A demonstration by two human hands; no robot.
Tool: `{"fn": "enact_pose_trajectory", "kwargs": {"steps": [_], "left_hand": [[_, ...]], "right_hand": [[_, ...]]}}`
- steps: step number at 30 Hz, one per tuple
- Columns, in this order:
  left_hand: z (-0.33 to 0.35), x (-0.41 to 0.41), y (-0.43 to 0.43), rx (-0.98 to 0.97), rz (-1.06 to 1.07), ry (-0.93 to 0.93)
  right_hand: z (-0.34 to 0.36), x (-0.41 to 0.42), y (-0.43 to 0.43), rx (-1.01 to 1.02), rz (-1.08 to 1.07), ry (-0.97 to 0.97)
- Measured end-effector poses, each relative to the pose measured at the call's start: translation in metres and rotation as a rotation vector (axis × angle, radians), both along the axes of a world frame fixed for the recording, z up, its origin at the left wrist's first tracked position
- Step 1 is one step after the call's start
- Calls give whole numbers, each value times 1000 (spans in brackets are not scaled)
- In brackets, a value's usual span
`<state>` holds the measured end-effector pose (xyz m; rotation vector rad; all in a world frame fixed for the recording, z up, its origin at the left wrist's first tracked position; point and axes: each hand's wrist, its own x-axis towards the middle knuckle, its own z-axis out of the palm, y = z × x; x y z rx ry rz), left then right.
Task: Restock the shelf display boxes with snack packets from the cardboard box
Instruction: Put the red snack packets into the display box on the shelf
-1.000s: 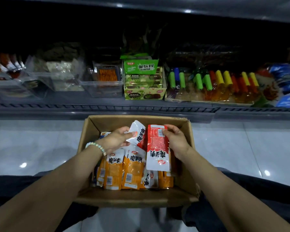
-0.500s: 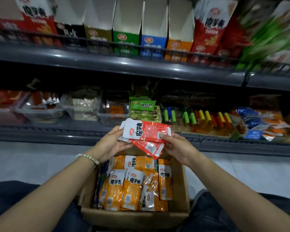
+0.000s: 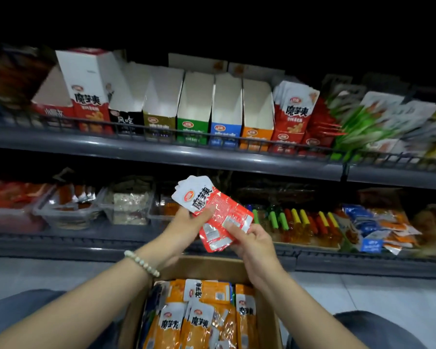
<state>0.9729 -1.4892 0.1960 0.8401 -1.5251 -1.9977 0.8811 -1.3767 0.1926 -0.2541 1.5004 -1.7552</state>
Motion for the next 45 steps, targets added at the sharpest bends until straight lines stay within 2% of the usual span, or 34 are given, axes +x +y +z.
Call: {"fn": "enact_pose_trajectory", "kwargs": {"steps": [2, 4, 6, 8, 11, 15, 17, 21, 25, 30, 32, 36, 39, 43, 45], "left_hand": [[0, -2, 0, -56, 47, 6], [8, -3, -6, -77, 55, 26], [18, -3, -11, -117, 9, 13], [25, -1, -11, -175, -44, -53], [26, 1, -6, -187, -31, -91], [29, 1, -8, -169, -33, -70], [28, 1, -8, -191, 9, -40], [23, -2, 0, -253, 169, -74], [21, -7, 7, -253, 99, -76], [0, -13, 18, -373, 33, -197], [-1, -13, 20, -338, 62, -194], [12, -12, 21, -105, 36, -104], [23, -9, 21, -79, -121, -51], [34, -3, 22, -41, -304, 5], [35, -1, 20, -28, -334, 1]], "right_hand": [[-2, 6, -4, 5, 41, 24], [6, 1, -7, 56, 63, 143], [17, -11, -8, 74, 82, 286], [25, -22, -6, 53, 171, 342], [25, -21, -4, 64, 320, 258], [17, -19, -8, -9, 191, 87], [16, -19, -9, -64, 219, -44], [14, -16, -8, -65, 257, -60], [11, -17, -9, -33, 235, 62], [4, 0, -13, 118, 306, 465], [4, 0, -13, 120, 343, 534], [20, -14, -10, 22, 288, 315], [27, -24, -6, -53, 285, 181], [31, -29, -2, -40, 404, 138], [29, -30, -3, -135, 448, 171]]}}
